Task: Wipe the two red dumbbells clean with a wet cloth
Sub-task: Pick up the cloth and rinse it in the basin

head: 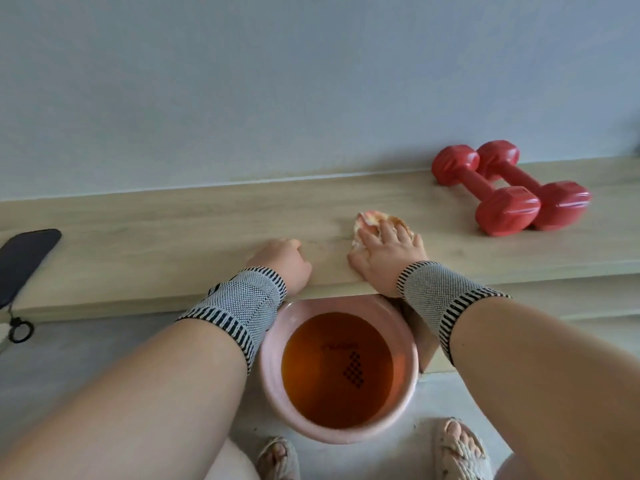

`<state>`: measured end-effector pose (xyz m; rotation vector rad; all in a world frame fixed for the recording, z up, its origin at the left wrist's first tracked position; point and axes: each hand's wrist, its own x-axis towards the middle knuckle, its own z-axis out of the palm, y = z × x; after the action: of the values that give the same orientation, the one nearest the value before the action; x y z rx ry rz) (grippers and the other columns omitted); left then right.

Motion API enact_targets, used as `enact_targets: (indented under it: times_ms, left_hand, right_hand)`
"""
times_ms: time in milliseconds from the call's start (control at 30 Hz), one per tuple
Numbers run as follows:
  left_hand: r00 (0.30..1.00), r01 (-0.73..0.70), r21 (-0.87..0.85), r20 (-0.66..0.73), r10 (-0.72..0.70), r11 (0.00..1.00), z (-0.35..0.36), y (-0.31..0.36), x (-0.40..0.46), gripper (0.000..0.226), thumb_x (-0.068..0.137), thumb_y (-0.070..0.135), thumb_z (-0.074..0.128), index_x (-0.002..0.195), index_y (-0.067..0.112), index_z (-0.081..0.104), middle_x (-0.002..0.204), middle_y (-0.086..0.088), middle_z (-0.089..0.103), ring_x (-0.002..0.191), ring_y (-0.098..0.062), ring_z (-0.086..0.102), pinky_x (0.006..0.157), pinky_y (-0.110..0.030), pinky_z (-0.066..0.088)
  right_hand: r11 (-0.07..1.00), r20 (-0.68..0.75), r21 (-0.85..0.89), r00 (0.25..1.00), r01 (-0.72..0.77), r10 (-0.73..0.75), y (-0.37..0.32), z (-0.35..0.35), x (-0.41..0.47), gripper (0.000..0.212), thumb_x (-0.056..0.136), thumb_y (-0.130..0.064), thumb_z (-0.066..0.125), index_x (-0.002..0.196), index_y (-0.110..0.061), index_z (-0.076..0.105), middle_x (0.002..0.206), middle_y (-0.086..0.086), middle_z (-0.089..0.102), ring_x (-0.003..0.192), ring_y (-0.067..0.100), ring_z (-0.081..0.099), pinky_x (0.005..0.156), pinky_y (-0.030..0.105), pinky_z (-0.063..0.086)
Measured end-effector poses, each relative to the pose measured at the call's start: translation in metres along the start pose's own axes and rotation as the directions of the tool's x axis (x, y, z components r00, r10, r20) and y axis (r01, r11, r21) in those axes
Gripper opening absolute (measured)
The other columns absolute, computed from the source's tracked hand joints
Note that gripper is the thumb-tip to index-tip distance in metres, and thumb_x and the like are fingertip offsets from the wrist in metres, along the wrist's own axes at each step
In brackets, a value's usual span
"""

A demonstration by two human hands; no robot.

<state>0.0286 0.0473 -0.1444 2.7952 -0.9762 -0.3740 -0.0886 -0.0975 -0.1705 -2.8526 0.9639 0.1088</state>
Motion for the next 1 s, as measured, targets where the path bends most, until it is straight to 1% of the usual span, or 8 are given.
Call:
enact_targets:
  times_ms: [233,333,433,533,633,867,933,1000]
  left_hand:
    - [0.987,-0.146,-0.119,-0.077,0.138,0.982,0.014,0.063,-0.019,0.041,0.095,0.025,0.049,0.135,0.022,0.056,0.132,-0.002,0.062,0.115,-0.023,0.059,0.096,-0.032,0.046]
    - [0.988,-0.151,-0.315,-0.055,0.141,0.937,0.023,0.069,-0.028,0.031,0.090,0.028,0.051,0.091,0.009,0.075,0.093,-0.005,0.076,0.091,-0.026,0.070,0.085,-0.034,0.055]
    - [0.962,0.091,-0.620,0.256,0.092,0.779,0.040,0.066,-0.040,0.050,0.091,0.048,0.051,0.083,0.003,0.071,0.078,-0.011,0.076,0.074,-0.027,0.073,0.073,-0.039,0.059]
    - [0.868,0.345,-0.724,0.488,0.090,0.597,0.064,0.054,-0.053,0.053,0.094,0.058,0.047,0.095,0.011,0.070,0.087,-0.007,0.076,0.078,-0.022,0.071,0.068,-0.032,0.053]
    - [0.858,0.429,-0.806,0.505,0.095,0.407,0.084,0.033,-0.054,0.037,0.094,0.049,0.056,0.100,0.016,0.071,0.089,-0.002,0.077,0.090,-0.020,0.072,0.072,-0.034,0.053]
    - [0.862,0.507,-0.824,0.476,-0.177,0.254,0.137,-0.010,-0.015,0.017,0.089,0.004,0.052,0.091,0.015,0.065,0.091,-0.017,0.068,0.077,-0.032,0.067,0.063,-0.043,0.059]
    - [0.842,0.535,-0.787,0.466,-0.273,0.308,0.169,-0.027,0.008,0.019,0.081,0.008,0.056,0.084,0.022,0.069,0.102,-0.022,0.071,0.093,-0.040,0.067,0.083,-0.056,0.056]
    - [0.823,0.566,-0.721,0.469,-0.320,0.399,0.204,-0.039,0.026,0.016,0.086,0.017,0.060,0.091,0.023,0.074,0.113,-0.014,0.070,0.103,-0.036,0.065,0.095,-0.050,0.052]
  right_hand:
    - [0.937,-0.099,0.110,0.934,-0.333,0.343,0.052,0.009,-0.040,0.059,0.100,-0.035,0.022,0.152,-0.007,0.019,0.161,0.019,0.012,0.147,0.036,0.012,0.120,0.048,0.012]
    - [0.970,-0.187,0.157,0.959,-0.186,0.214,0.040,0.010,-0.074,0.052,0.100,-0.022,0.029,0.149,-0.005,0.030,0.158,0.016,0.023,0.145,0.031,0.021,0.120,0.042,0.017]
    - [0.874,-0.354,0.484,0.922,0.038,0.156,0.018,0.023,-0.107,0.033,0.097,-0.021,0.044,0.120,-0.008,0.064,0.122,0.004,0.056,0.112,0.021,0.053,0.092,0.025,0.040]
    - [0.509,-0.047,0.856,0.968,-0.087,0.246,-0.001,0.032,-0.111,0.015,0.093,-0.017,0.055,0.088,-0.012,0.068,0.082,0.000,0.057,0.074,0.019,0.054,0.066,0.026,0.042]
    - [0.077,0.288,0.947,0.930,-0.312,0.227,-0.004,0.042,-0.107,0.016,0.085,-0.015,0.065,0.069,-0.016,0.065,0.055,0.000,0.057,0.056,0.016,0.053,0.059,0.028,0.043]
    - [-0.078,0.473,0.879,0.840,-0.471,0.267,0.001,0.109,-0.063,0.014,0.077,-0.016,0.066,0.067,-0.007,0.070,0.064,0.006,0.068,0.063,0.020,0.063,0.062,0.031,0.047]
    - [0.016,0.449,0.875,0.823,-0.484,0.348,0.007,0.133,-0.045,0.022,0.082,-0.021,0.063,0.083,-0.002,0.074,0.083,0.012,0.076,0.080,0.023,0.068,0.079,0.043,0.052]
    - [0.403,0.413,0.749,0.847,-0.525,0.336,0.012,0.161,-0.026,0.025,0.092,-0.017,0.053,0.097,0.002,0.069,0.096,0.016,0.072,0.090,0.029,0.064,0.084,0.041,0.051]
